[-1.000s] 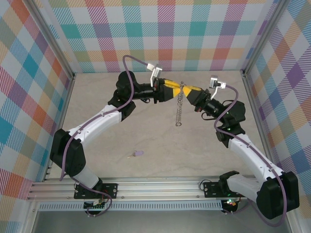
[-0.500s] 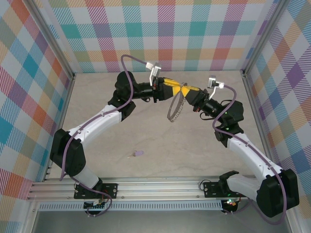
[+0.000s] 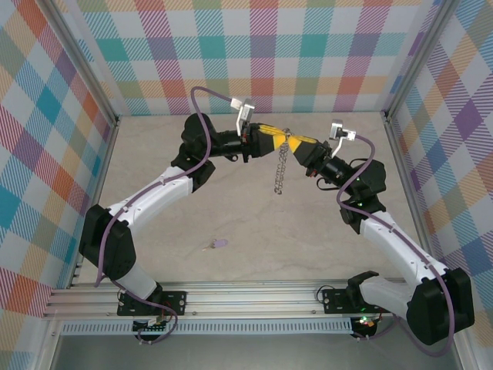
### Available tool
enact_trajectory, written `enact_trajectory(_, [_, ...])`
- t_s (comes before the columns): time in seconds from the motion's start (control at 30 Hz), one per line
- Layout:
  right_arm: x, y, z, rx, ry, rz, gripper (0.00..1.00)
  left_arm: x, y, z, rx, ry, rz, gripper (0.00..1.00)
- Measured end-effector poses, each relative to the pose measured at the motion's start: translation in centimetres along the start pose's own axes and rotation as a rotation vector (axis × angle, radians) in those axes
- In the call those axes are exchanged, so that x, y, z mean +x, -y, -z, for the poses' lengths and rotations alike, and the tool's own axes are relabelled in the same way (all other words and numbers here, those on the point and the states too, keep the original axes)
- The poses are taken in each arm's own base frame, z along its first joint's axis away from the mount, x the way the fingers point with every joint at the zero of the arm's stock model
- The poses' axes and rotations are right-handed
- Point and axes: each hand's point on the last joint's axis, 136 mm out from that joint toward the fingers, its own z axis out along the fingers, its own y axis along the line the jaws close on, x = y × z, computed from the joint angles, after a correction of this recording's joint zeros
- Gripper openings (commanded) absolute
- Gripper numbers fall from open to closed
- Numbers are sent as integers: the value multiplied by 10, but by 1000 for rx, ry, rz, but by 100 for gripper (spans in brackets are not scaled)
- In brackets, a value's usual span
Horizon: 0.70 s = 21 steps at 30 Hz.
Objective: Put the keys on the keyring
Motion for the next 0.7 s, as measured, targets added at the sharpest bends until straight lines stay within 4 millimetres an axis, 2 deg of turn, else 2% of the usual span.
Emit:
enact_trajectory(0.1, [-1,-1,0,-4,3,3,0,0,-1,-1,1,4,5,9])
enact_trajectory(0.27, [-1,-2,0,-6,4,5,0,1,-2,-2,6,5,11,18])
enact_trajectory(0.37, [-1,-1,0,-5,5,4,0,3,1,-4,14,0,17,18])
enact_trajectory(0.4, [-1,-1,0,-6,6,5,0,3,1,-5,15,0,17,17])
enact_trajectory(0.53, [-2,-2,0,-6,9,7,0,3,0,-5,14,0,16,1])
enact_trajectory(0.63, [-2,-1,0,-3,13,7,0,3,0,-5,11,1,13,0])
enact_trajectory(0.67, [-2,0,0,0,11,8,10,4,0,-5,10,-1,12,0])
enact_trajectory(0.7, [-1,1,0,8,8,6,24,4,-1,-5,7,-4,6,0])
